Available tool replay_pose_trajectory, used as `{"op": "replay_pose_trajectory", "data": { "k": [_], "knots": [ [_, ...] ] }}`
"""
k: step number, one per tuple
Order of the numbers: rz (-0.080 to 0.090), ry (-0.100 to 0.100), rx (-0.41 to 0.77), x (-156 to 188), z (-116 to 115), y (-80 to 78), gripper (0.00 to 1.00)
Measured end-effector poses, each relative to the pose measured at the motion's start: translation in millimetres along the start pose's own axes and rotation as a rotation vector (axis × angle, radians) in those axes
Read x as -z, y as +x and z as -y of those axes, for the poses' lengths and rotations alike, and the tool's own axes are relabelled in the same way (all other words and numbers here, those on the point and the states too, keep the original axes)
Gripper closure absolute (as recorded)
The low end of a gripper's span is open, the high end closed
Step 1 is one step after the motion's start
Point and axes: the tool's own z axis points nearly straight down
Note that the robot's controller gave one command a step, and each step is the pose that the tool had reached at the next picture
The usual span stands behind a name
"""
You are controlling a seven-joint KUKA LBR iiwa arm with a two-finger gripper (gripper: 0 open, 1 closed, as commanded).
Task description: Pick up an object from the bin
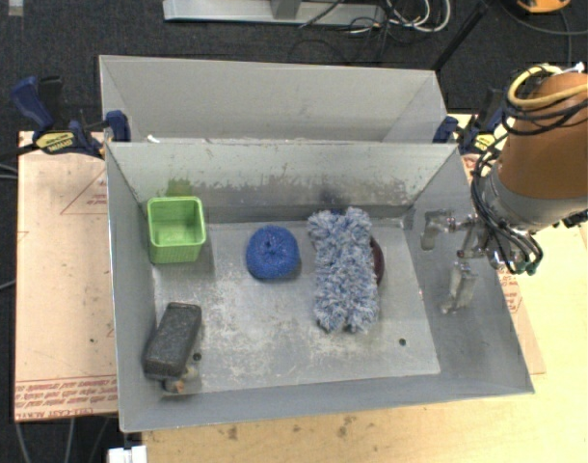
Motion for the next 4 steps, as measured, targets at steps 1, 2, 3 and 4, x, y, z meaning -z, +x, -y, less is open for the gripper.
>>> {"op": "replay_pose_trajectory", "data": {
  "k": [1, 2, 3, 4],
  "knots": [
    [0.009, 0.001, 0.003, 5, -1, -1.5, 0.0],
    [0.012, 0.002, 0.117, -49, -34, -24.4, 0.0],
    [0.008, 0.002, 0.467, -61, -58, -25.0, 0.0],
    [0.01, 0.003, 0.64, -60, -89, -33.7, 0.0]
  ]
}}
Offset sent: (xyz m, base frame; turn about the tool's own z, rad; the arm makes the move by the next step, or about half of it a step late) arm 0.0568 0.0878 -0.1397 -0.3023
